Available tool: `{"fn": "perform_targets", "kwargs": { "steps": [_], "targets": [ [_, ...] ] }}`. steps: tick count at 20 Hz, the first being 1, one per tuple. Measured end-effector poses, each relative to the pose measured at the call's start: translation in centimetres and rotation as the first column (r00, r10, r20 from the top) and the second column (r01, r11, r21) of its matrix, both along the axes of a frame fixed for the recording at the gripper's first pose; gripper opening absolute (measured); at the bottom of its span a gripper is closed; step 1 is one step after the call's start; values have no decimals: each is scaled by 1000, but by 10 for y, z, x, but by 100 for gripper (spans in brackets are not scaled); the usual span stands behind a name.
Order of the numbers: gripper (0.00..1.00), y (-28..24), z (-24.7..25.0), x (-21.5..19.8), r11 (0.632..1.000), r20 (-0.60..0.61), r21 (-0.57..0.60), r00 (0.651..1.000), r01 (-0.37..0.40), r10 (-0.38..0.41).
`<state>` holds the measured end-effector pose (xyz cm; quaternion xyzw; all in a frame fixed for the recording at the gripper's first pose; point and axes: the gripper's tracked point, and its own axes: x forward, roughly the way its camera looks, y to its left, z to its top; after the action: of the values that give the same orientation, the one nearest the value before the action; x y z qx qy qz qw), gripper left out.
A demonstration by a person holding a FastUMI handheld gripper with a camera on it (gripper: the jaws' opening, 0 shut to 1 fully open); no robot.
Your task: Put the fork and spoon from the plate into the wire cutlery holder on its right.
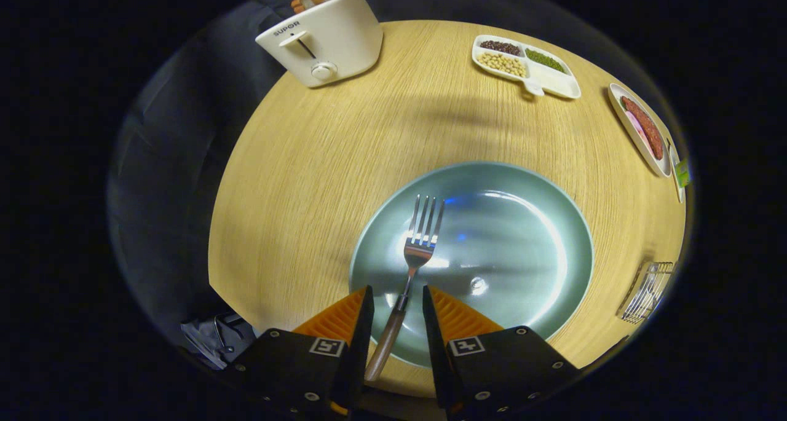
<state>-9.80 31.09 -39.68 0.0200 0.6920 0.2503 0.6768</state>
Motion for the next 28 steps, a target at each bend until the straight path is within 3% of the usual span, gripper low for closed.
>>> {"fn": "perform_targets", "kwargs": {
  "steps": [4, 10, 19, 28],
  "targets": [
    [22, -4, -16, -6, 997, -27, -82, 1000, -3, 1],
    [5, -16, -14, -3, 995, -45, -104, 999, 0, -5],
    [4, -46, 14, 22, 994, 61, -49, 993, 101, -98],
    [3, -112, 51, 40, 959, 125, 46, 951, 280, -284]
  ]
}}
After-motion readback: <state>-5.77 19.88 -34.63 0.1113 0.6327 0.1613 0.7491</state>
